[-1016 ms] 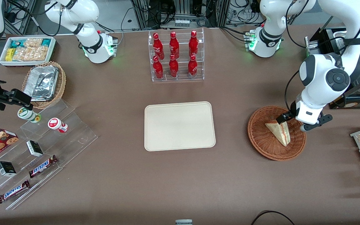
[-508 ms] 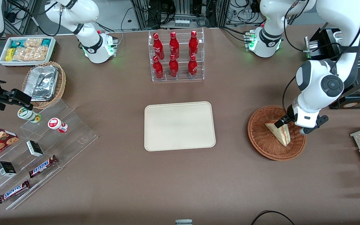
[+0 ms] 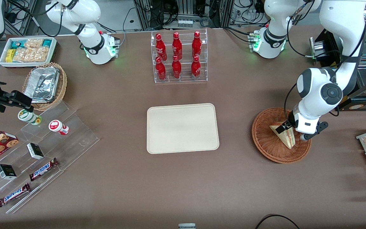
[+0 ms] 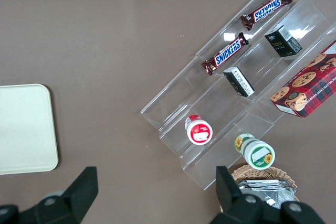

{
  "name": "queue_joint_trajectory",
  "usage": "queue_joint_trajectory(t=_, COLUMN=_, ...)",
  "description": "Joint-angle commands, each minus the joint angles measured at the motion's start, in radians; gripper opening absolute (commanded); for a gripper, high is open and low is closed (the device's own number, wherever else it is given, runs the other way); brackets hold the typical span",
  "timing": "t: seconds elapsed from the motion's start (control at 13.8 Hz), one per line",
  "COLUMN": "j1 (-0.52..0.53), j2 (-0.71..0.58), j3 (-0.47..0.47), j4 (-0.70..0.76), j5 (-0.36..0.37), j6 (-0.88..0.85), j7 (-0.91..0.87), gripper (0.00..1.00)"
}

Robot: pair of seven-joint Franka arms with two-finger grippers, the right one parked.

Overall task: Place sandwich from basket to tray
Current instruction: 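Close the left gripper on the wrapped sandwich wedge, then lift the sandwich out of the basket and carry it toward the tray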

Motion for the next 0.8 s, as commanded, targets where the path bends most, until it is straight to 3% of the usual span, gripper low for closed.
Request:
queue_joint_trajectory(t=0.0, j1=0.011, j2=0.022, j3=-0.008, j4=0.001, j5=0.012, j6=0.022, j7=-0.018, gripper=1.0)
queue_joint_trajectory(t=0.07, j1=0.011, j2=0.026, j3=-0.008, j4=0.001, j5=0.014, j6=0.022, j7=-0.018, gripper=1.0)
queue_joint_trajectory(t=0.15, j1=0.011, j2=0.028, j3=-0.008, j4=0.001, j5=0.014, j6=0.025, j7=-0.02, gripper=0.88)
queue_joint_trajectory(t=0.22, j1=0.011, j2=0.026, j3=-0.008, j4=0.001, j5=0.012, j6=0.025, j7=-0.021, gripper=0.49)
queue_joint_trajectory(t=0.29, j1=0.011, j2=0.026, j3=-0.008, j4=0.001, j5=0.014, j6=0.023, j7=-0.018, gripper=0.19)
queue_joint_trajectory(t=0.36, j1=0.011, j2=0.025, j3=-0.008, j4=0.001, j5=0.017, j6=0.023, j7=-0.015, gripper=0.01)
queue_joint_trajectory(t=0.73, j1=0.006, j2=-0.024, j3=-0.013, j4=0.015, j5=0.043, j6=-0.041, j7=-0.012, gripper=0.0)
